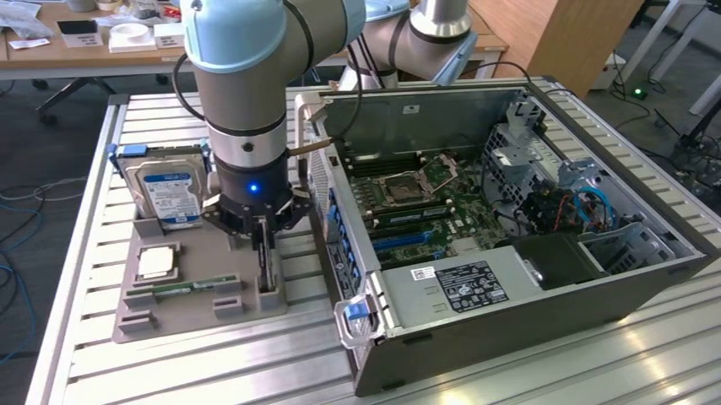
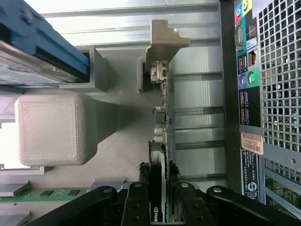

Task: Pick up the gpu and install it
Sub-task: 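Pick up the gpu and move the gpu toward the slot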

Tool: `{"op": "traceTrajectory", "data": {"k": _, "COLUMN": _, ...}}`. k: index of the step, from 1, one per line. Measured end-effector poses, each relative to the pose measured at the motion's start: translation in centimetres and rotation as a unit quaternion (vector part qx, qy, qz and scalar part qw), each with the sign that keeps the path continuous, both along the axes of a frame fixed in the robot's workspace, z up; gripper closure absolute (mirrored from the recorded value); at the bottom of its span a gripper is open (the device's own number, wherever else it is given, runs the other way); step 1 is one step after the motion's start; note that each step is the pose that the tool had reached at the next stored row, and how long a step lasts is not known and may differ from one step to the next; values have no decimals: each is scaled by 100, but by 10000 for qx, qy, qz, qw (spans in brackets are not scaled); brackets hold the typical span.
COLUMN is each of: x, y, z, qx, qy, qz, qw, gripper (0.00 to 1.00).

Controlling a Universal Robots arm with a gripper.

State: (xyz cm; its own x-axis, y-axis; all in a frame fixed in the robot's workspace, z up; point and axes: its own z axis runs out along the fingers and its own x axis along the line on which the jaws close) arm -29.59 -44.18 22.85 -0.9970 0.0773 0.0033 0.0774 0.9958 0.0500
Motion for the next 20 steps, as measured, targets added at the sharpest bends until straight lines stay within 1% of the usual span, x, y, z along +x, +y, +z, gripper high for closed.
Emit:
{"op": "traceTrajectory", "data": {"k": 13, "x": 0, "y": 0, "z": -2, "qx": 3, "qy": -1, "qz": 1, "qw": 10000, "gripper": 74}}
{"op": "traceTrajectory", "data": {"k": 14, "x": 0, "y": 0, "z": -4, "qx": 7, "qy": 0, "qz": 11, "qw": 10000, "gripper": 74}}
{"op": "traceTrajectory", "data": {"k": 17, "x": 0, "y": 0, "z": -4, "qx": 8, "qy": 0, "qz": 86, "qw": 10000, "gripper": 74}}
{"op": "traceTrajectory", "data": {"k": 20, "x": 0, "y": 0, "z": -5, "qx": 8, "qy": 0, "qz": 95, "qw": 10000, "gripper": 74}}
